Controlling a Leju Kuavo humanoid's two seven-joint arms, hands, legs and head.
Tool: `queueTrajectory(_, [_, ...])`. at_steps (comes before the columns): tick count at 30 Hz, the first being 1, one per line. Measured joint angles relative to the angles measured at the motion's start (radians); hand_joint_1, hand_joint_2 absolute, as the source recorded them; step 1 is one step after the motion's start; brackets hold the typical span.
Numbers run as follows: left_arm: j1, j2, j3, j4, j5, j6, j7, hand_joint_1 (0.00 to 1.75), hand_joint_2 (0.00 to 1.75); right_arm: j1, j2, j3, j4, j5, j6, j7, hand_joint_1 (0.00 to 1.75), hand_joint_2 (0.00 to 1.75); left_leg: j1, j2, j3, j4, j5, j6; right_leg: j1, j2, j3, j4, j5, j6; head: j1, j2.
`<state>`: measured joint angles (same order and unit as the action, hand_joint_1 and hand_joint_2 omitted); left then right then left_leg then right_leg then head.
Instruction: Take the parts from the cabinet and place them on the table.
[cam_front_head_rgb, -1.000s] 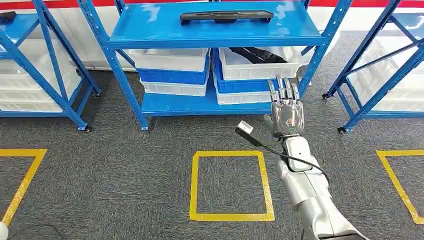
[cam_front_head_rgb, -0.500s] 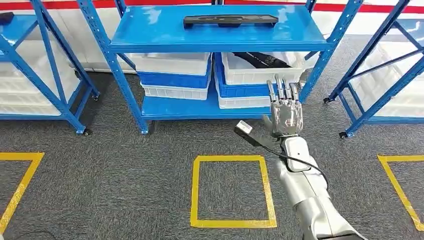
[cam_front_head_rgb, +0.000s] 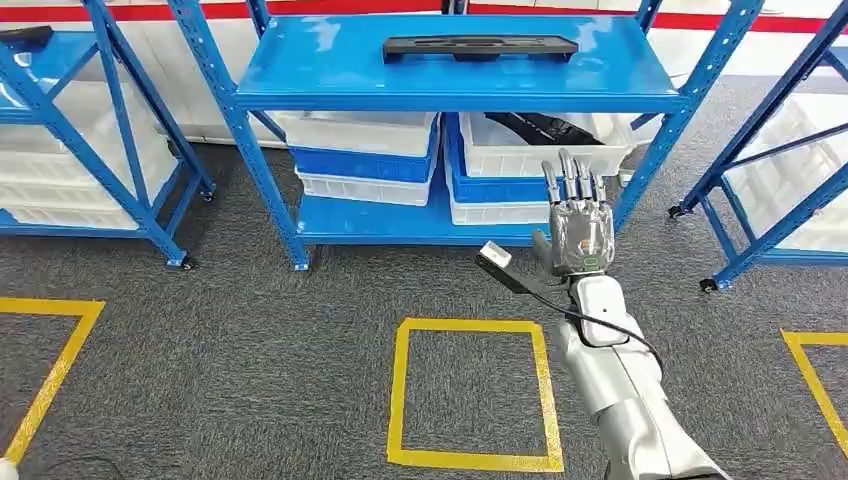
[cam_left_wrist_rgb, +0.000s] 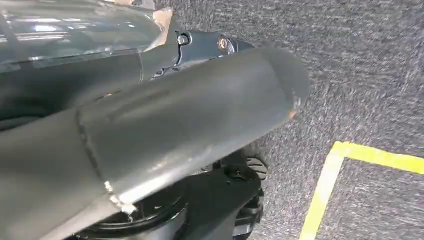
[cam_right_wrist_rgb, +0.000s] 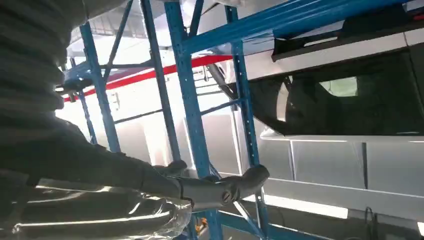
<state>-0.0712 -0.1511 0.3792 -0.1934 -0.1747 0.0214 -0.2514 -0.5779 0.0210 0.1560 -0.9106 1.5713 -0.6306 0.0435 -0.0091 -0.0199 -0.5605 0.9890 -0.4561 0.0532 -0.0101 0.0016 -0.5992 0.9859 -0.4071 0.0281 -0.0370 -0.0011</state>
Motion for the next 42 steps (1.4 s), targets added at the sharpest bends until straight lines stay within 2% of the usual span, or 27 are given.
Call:
queueTrajectory(6, [-0.001, -0.001, 0.005, 0.0, 0.011, 0.01, 0.006, 0.0, 0.0, -0.031, 0.014, 0.0, 0.015, 0.0, 0.001, -0.005, 0.0, 1.75, 0.002, 0.003, 0.005, -0.009, 0.001, -0.003, 0.003, 0.002, 0.0, 0.0, -0.003, -0.006, 0.0, 0.0])
queueTrajectory(9, [-0.001, -0.002, 0.007, 0.0, 0.017, 0.013, 0.007, 0.0, 0.0, -0.051, 0.021, 0.001, 0.03, 0.0, 0.0, -0.008, 0.0, 1.75, 0.003, 0.004, 0.005, -0.01, 0.001, -0.013, 0.005, 0.002, 0.0, 0.0, -0.003, -0.011, 0.002, 0.0])
queueTrajectory(13, [-0.001, -0.003, 0.017, 0.0, 0.017, 0.019, 0.008, 0.0, 0.0, -0.074, 0.028, 0.001, 0.063, 0.0, -0.003, -0.016, 0.0, 1.75, 0.003, 0.004, 0.005, -0.01, 0.003, -0.018, 0.005, 0.002, 0.0, 0.001, -0.001, -0.013, 0.002, 0.0])
queueTrajectory(26, [-0.001, -0.004, 0.023, 0.0, 0.017, 0.021, 0.008, 0.0, 0.0, -0.095, 0.037, 0.001, 0.105, 0.0, -0.003, -0.02, 0.0, 1.75, -0.003, 0.004, 0.005, -0.01, 0.003, -0.018, -0.001, 0.001, 0.0, 0.0, 0.0, -0.014, 0.002, 0.0])
queueTrajectory(42, [-0.001, -0.005, 0.028, 0.0, 0.013, 0.025, 0.008, 0.0, 0.0, -0.114, 0.037, 0.001, 0.132, 0.0, -0.005, -0.02, 0.0, 1.75, -0.003, 0.004, 0.005, -0.01, 0.003, -0.018, -0.001, 0.001, 0.0, 0.0, 0.0, -0.014, 0.002, 0.0])
